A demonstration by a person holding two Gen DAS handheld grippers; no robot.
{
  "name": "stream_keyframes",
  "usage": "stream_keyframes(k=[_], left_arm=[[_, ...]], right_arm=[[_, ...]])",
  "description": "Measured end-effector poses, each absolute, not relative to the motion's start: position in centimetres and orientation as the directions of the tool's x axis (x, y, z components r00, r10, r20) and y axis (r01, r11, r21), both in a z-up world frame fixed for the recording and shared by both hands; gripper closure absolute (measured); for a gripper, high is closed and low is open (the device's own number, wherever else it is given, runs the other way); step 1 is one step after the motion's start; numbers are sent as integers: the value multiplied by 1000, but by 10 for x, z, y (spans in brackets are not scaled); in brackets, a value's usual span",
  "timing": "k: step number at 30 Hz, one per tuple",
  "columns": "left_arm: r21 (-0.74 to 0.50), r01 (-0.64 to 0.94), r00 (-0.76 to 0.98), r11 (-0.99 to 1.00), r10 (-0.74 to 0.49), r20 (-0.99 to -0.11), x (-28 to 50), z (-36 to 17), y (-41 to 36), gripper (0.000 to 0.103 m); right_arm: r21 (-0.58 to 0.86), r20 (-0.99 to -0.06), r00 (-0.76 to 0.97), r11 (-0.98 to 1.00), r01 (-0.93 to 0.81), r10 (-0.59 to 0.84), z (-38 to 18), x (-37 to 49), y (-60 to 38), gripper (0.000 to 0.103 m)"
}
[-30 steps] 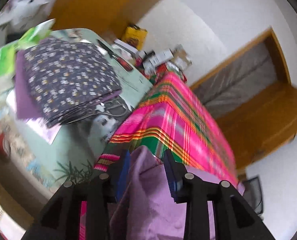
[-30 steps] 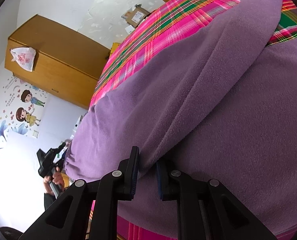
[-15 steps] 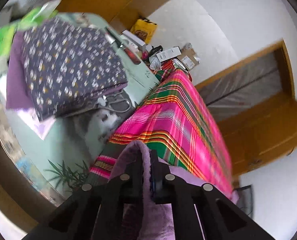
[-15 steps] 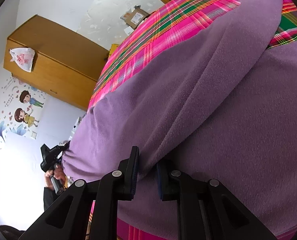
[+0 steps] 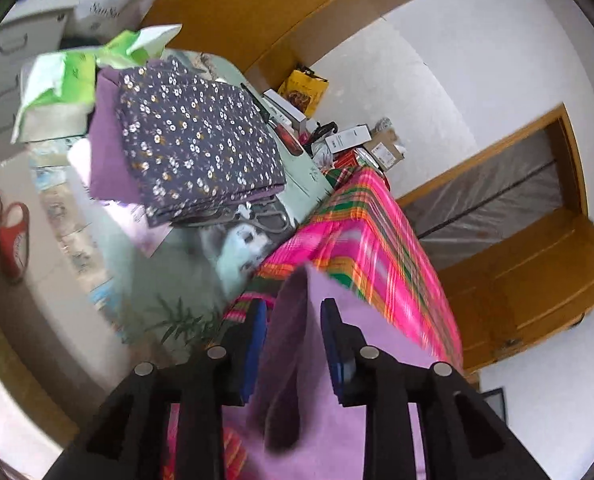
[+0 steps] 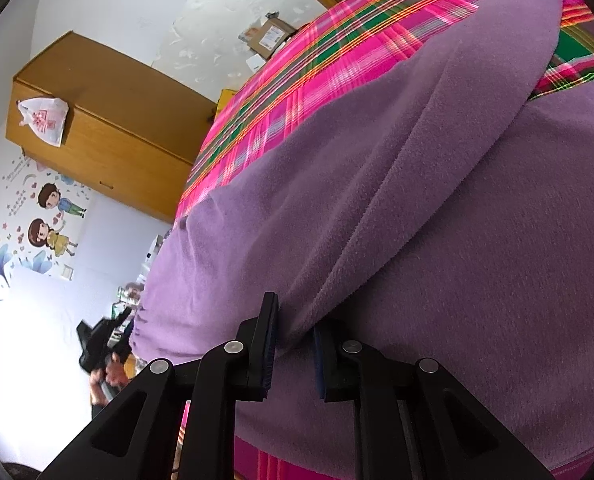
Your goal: Fold clothes
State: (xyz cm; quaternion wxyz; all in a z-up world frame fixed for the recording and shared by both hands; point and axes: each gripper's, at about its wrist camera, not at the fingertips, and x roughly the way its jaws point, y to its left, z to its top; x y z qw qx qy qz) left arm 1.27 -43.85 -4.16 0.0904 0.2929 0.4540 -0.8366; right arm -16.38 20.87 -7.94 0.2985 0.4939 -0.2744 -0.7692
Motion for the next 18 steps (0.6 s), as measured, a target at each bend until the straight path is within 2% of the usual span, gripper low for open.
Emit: stream_keyframes(k=[10,12,14,15,17,18], left_arm=[[-659,429,-777,-618,120,-618,35,-58,-391,69],[-656,437,-779,-616,105,-618,34,-60,-391,76],[-659,430,-793,-617,91,-603,36,-53,-392,78],[-660,423,-802,-621,83,-592,36,-48,-393,79],[-661,409,-818,-629,67,-571,37,-35,-395,94],[-661,401,-827,-633,60,-560,37,-28,-396,94]], right_arm=[[705,-604,-352,-686,181,-714,-77,-169,209,87],[686,-613,-368,-702,189,-699,-75,-169,209,88],[666,-621,-382,-718,203,-684,-73,-168,208,97],[658,-621,-389,-722,212,-680,-72,-168,207,98],[659,-609,-398,-717,228,-686,-66,-167,207,99],[659,-602,-403,-714,236,-689,-63,-167,207,99]])
